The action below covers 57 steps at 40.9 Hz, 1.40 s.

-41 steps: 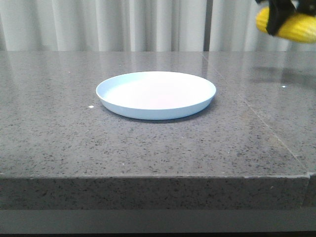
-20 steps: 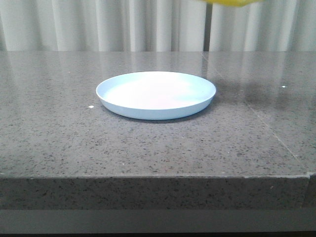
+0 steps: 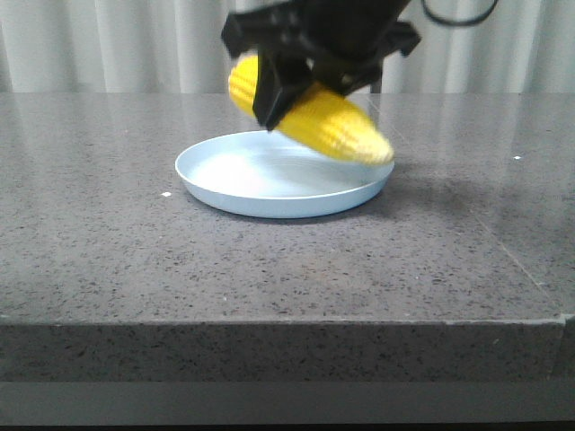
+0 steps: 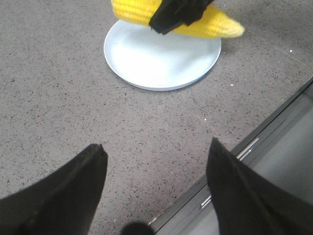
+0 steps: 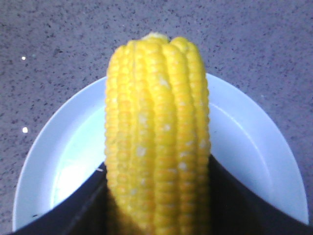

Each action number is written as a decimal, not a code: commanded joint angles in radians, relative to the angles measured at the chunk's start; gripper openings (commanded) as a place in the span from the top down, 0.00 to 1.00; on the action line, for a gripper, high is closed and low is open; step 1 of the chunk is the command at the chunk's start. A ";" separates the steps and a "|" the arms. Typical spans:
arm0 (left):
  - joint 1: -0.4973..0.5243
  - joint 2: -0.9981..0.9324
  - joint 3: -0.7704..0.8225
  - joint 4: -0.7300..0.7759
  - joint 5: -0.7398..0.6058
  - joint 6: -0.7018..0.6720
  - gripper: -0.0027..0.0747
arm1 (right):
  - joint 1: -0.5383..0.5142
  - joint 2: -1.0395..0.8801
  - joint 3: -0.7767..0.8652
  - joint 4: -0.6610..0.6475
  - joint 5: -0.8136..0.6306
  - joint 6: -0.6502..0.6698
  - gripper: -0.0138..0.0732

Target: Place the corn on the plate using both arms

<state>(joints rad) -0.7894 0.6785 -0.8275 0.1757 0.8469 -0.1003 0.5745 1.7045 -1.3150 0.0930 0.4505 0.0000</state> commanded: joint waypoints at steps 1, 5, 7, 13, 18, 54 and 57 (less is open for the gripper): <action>-0.009 0.000 -0.026 0.010 -0.074 -0.009 0.40 | 0.001 -0.009 -0.026 -0.004 -0.096 -0.006 0.53; -0.009 0.000 -0.026 0.010 -0.074 -0.009 0.40 | 0.001 0.013 -0.026 -0.006 -0.103 -0.006 0.51; -0.009 0.000 -0.026 0.010 -0.074 -0.009 0.40 | 0.001 0.018 -0.026 -0.006 -0.102 -0.006 0.45; -0.009 0.000 -0.026 0.010 -0.074 -0.009 0.40 | 0.001 0.015 -0.028 -0.009 -0.097 -0.006 0.18; -0.009 0.000 -0.026 0.010 -0.074 -0.009 0.40 | 0.000 -0.017 -0.043 -0.037 -0.062 -0.006 0.12; -0.009 0.000 -0.026 0.010 -0.074 -0.009 0.40 | 0.000 -0.772 0.153 -0.112 0.357 0.000 0.12; -0.009 0.000 -0.026 0.010 -0.074 -0.009 0.40 | 0.000 -0.829 0.202 -0.112 0.378 0.000 0.12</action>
<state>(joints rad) -0.7894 0.6785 -0.8275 0.1757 0.8452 -0.1003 0.5745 0.9440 -1.1354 0.0000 0.8630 0.0000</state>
